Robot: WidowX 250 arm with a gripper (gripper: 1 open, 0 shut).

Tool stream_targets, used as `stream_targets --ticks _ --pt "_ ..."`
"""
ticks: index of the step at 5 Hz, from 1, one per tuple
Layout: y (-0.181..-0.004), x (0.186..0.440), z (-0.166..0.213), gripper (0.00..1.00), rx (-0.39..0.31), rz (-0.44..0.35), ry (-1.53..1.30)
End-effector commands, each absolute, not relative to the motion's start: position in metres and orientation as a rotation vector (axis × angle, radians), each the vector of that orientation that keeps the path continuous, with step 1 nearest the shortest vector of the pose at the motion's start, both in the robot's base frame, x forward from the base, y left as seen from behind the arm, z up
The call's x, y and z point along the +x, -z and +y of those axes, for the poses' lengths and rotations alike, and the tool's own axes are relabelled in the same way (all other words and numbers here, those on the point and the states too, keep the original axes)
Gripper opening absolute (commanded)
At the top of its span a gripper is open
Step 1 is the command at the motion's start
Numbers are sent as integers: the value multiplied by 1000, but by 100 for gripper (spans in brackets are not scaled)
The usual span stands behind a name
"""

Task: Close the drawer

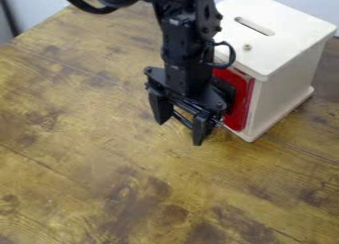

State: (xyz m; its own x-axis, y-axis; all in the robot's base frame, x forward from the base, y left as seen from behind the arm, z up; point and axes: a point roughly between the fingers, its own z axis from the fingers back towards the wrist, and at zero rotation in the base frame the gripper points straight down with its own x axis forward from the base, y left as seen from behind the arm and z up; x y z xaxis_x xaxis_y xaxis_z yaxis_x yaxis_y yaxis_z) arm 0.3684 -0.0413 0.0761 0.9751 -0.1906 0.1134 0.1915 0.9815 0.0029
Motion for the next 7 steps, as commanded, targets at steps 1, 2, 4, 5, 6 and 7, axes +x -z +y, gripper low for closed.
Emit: stream_targets --ticks 1,2,4,5,6,7 --pt "-116 375 -54 100 -15 -216 222" --pt "-120 376 -57 100 -19 -209 230" --pt "-142 375 -72 100 -19 -206 266" --pt "-145 373 -76 100 -16 -213 272" --pt "-142 371 -77 100 -15 -222 270" --pt "-139 370 -77 100 -24 -197 266"
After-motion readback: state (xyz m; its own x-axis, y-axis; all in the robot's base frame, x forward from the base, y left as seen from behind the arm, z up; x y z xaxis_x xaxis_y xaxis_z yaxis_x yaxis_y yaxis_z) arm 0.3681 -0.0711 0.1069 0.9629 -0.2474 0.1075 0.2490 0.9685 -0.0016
